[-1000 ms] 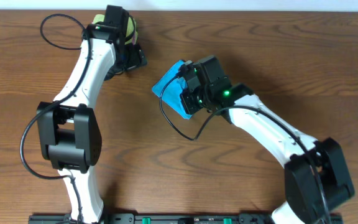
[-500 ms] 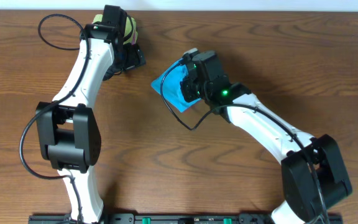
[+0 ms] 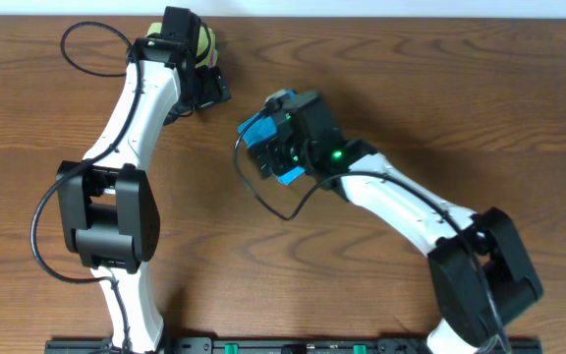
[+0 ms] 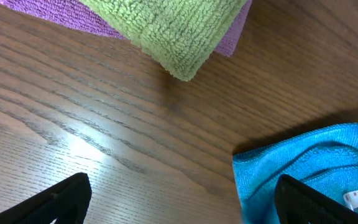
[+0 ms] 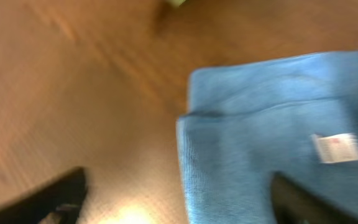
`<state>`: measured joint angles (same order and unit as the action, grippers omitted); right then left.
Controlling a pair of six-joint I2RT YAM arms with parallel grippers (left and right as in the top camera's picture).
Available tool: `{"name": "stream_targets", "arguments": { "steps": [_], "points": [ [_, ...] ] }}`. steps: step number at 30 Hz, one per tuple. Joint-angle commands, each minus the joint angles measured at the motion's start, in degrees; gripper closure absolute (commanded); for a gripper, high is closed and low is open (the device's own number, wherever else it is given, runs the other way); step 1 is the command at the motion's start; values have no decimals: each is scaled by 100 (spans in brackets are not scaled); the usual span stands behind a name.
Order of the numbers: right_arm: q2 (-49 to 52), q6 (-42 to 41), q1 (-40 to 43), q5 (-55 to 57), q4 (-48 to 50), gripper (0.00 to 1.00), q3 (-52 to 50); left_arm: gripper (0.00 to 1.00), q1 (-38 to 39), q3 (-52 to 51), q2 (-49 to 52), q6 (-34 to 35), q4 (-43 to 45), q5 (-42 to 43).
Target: Fold the cloth
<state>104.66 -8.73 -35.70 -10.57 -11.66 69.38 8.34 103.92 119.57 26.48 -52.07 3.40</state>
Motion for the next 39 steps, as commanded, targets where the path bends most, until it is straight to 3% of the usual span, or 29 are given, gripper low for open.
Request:
{"name": "stream_targets", "arguments": {
  "steps": [1,6,12,17,21,25,29,35,39],
  "points": [
    [52,-68,-66,326,101,1,85,5,-17,-22,15,-125,-15,-87],
    [-17,-105,24,1305,341,1,118,5,-17,-22,15,-168,-42,26],
    [-160,-603,133,2135,-229,1,146,5,44,-39,17,-503,-328,1158],
    [-157,-1434,457,1821,-1517,1,144,5,142,-74,101,-1163,-363,1456],
    [-157,-1443,852,839,-1987,1,144,5,142,-111,107,-1408,-391,1934],
    [-157,-1650,1091,861,-2006,1,144,5,144,-146,107,-1370,-682,1958],
    [-157,-1696,1349,866,-1917,1,144,5,170,-356,107,-833,-1115,2015],
    [-157,-1580,1644,905,-1902,1,144,5,496,-1051,107,-645,-284,2887],
    [-160,-1270,1880,636,-1902,1,144,5,870,-1338,107,-306,638,2865]
  ]
}}
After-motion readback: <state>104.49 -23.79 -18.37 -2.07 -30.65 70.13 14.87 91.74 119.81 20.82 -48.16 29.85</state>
